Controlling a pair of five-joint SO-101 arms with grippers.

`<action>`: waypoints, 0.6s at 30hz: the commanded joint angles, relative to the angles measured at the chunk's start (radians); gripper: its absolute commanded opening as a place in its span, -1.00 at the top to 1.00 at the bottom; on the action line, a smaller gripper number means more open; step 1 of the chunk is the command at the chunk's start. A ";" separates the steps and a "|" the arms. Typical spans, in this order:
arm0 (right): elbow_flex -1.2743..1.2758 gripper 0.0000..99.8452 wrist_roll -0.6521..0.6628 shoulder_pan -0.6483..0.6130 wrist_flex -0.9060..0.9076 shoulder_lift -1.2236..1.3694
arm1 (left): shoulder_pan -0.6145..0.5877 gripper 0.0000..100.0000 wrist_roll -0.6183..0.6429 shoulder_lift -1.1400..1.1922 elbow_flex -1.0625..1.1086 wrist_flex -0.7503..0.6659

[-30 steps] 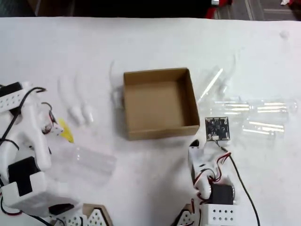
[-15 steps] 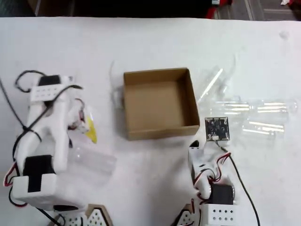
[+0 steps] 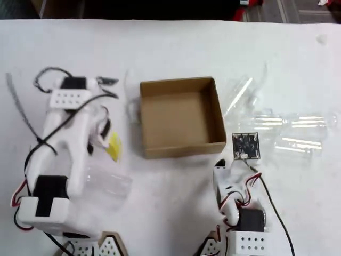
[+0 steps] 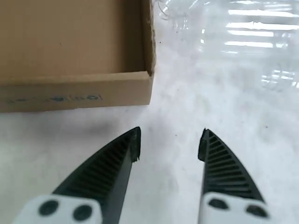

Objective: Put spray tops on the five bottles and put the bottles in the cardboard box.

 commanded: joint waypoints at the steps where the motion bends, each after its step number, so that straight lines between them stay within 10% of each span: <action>1: 0.009 0.63 0.011 0.010 0.002 0.002 | -0.056 0.85 -0.153 -0.088 -0.094 0.043; 10: 0.009 0.63 0.011 0.010 0.002 0.004 | 0.076 0.95 -0.664 -0.113 0.358 0.041; 18: 0.009 0.63 0.011 0.010 0.002 0.004 | 0.081 0.95 -0.845 -0.148 0.399 0.041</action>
